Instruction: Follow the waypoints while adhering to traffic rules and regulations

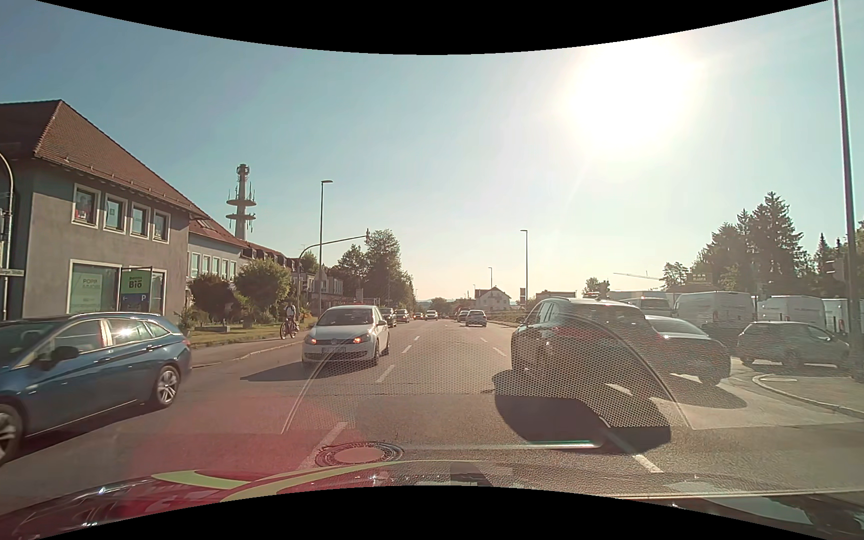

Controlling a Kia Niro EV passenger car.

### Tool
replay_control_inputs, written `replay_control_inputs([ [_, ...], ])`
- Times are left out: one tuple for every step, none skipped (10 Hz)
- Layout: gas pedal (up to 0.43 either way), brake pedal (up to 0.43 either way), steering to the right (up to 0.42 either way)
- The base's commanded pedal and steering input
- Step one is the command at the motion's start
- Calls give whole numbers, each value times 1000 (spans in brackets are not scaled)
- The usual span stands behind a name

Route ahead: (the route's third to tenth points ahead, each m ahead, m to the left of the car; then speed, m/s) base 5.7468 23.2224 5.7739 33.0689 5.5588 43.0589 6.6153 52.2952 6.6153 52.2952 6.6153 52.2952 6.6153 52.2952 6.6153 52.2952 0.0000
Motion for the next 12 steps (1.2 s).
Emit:
replay_control_inputs([
  [0,244,-8],
  [0,244,-8],
  [0,244,-8],
  [0,244,-8],
  [0,244,-8],
  [0,244,-8],
  [0,244,-8],
  [0,244,-8],
  [0,244,-8],
  [0,244,-8],
  [0,244,-8],
  [0,250,-8],
])
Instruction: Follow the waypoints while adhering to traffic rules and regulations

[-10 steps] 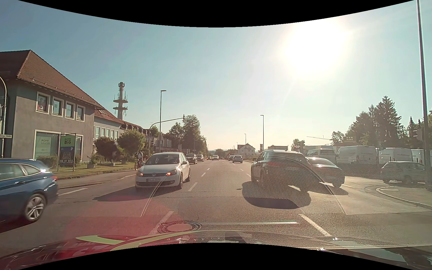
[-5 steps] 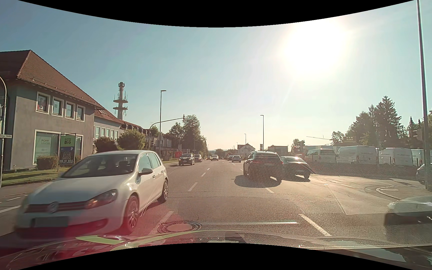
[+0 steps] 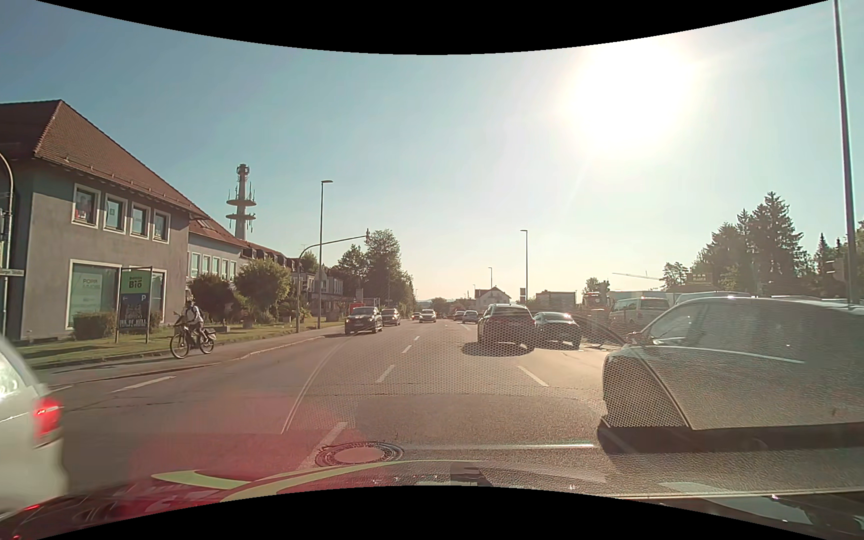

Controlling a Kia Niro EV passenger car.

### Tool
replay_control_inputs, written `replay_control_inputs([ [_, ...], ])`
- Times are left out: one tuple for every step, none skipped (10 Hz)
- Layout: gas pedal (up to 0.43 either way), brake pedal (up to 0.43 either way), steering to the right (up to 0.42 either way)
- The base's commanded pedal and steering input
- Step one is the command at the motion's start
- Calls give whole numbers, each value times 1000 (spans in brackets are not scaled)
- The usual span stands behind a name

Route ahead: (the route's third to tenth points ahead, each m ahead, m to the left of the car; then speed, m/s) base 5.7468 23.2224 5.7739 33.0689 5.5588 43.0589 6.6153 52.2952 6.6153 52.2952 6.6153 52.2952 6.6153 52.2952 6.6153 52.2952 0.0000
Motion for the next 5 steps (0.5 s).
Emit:
replay_control_inputs([
  [0,244,-8],
  [0,250,-8],
  [0,244,-8],
  [0,244,-8],
  [0,244,-8],
])
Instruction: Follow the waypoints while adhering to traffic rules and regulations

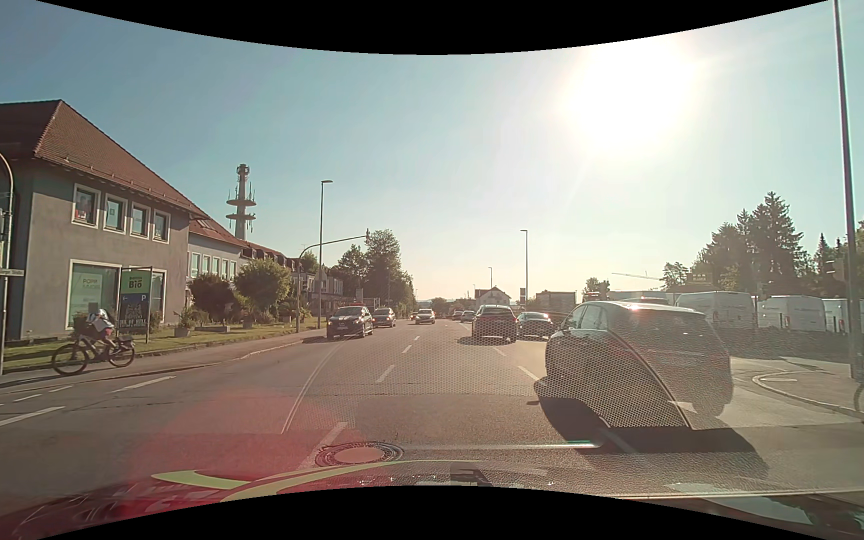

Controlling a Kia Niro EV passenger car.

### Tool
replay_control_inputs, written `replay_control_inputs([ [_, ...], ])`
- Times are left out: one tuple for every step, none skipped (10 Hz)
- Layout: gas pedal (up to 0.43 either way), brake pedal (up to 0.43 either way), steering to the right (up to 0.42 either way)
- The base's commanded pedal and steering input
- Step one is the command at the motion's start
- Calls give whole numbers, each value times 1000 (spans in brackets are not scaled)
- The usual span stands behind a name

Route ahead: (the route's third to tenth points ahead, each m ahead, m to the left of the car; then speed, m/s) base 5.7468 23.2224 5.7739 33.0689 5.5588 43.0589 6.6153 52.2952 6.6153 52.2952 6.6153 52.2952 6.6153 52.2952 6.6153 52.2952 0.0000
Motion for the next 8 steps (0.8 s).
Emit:
replay_control_inputs([
  [0,250,-8],
  [0,244,-8],
  [0,244,-8],
  [0,244,-8],
  [0,244,-8],
  [0,250,-8],
  [0,244,-8],
  [0,244,-8],
])
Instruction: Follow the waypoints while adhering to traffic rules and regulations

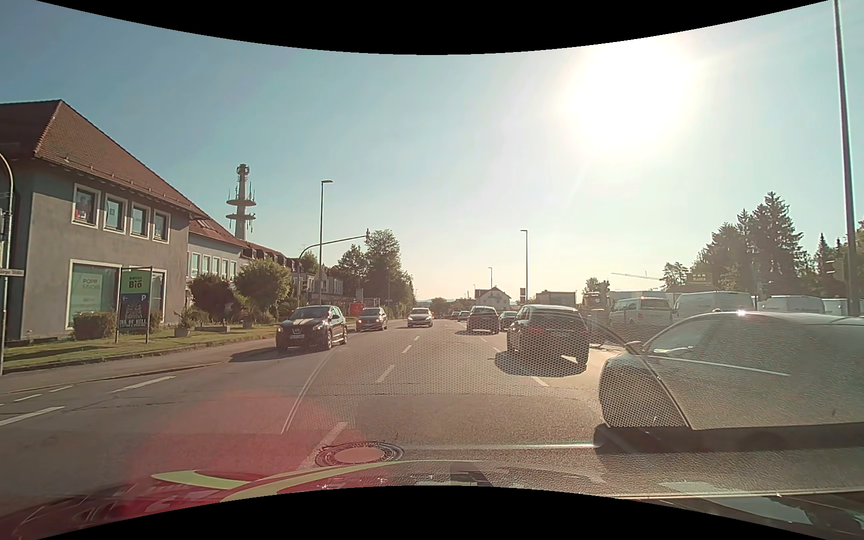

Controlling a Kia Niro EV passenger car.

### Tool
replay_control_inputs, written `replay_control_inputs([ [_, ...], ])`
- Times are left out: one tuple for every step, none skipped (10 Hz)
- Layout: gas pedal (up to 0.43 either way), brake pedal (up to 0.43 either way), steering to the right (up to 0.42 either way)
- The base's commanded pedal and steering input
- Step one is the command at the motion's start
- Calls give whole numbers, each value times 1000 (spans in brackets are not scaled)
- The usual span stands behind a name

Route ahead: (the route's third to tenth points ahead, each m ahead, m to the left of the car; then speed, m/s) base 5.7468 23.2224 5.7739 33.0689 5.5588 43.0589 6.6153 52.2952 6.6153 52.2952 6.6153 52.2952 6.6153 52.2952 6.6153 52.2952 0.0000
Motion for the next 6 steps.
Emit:
replay_control_inputs([
  [0,244,-8],
  [0,244,-8],
  [0,244,-8],
  [0,244,-8],
  [0,244,-8],
  [0,244,-8],
])
